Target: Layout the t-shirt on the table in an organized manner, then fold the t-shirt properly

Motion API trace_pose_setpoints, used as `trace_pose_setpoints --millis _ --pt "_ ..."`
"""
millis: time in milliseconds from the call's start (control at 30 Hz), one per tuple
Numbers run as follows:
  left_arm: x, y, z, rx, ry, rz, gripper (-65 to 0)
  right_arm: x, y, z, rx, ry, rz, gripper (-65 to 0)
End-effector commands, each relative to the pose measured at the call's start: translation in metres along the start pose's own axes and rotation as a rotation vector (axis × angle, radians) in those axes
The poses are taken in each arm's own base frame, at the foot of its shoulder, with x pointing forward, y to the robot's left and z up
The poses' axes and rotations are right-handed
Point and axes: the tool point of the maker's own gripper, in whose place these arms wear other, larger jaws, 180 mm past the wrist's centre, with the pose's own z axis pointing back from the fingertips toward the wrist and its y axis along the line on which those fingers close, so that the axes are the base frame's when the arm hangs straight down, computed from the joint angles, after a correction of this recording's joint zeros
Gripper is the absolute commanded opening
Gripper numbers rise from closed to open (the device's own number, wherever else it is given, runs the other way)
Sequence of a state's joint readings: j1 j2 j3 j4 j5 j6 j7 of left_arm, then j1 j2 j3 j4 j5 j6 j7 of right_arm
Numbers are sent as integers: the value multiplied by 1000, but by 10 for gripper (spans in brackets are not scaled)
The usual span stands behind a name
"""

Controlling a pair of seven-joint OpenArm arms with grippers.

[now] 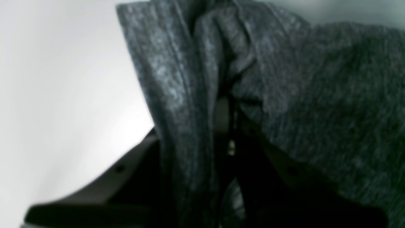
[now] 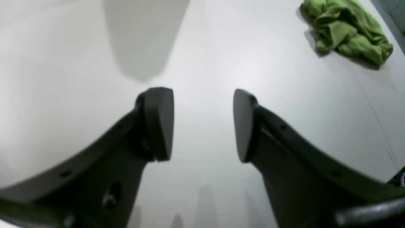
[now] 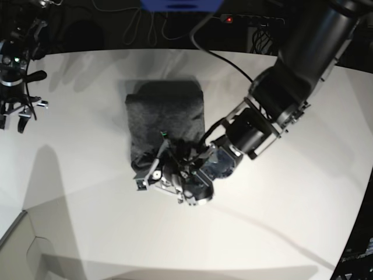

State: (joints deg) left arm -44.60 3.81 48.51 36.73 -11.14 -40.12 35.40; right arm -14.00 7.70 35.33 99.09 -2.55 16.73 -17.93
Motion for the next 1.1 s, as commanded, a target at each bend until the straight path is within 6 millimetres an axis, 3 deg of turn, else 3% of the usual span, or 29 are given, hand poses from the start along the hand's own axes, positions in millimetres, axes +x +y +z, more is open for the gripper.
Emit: trace_pose_setpoints --millis 0,233,400,500,600,733,900,1000,1067 --pt "22 11 10 23 -44 -20 -650 18 -6 1 -12 -60 6 -344" --pt "21 11 10 24 -41 -20 -628 18 -7 1 -15 -60 5 -344" --pt "16 19 14 40 -34 -20 -429 18 -6 1 -12 -60 6 -344" --pt "25 25 21 57 -58 -36 -315 18 -5 1 -10 -59 7 -344" --pt "30 35 36 92 -83 -67 -250 17 -5 1 -10 -58 5 -344" --pt "48 39 48 118 -126 -114 -240 17 -4 1 -6 -58 7 -344" --pt "55 46 56 136 -137 -125 -241 17 0 3 8 -60 4 -344" --pt "50 66 74 178 -178 -62 -242 13 -4 7 0 -50 14 -344" --pt "47 89 99 235 -226 11 -242 10 -13 13 -23 -45 10 -345"
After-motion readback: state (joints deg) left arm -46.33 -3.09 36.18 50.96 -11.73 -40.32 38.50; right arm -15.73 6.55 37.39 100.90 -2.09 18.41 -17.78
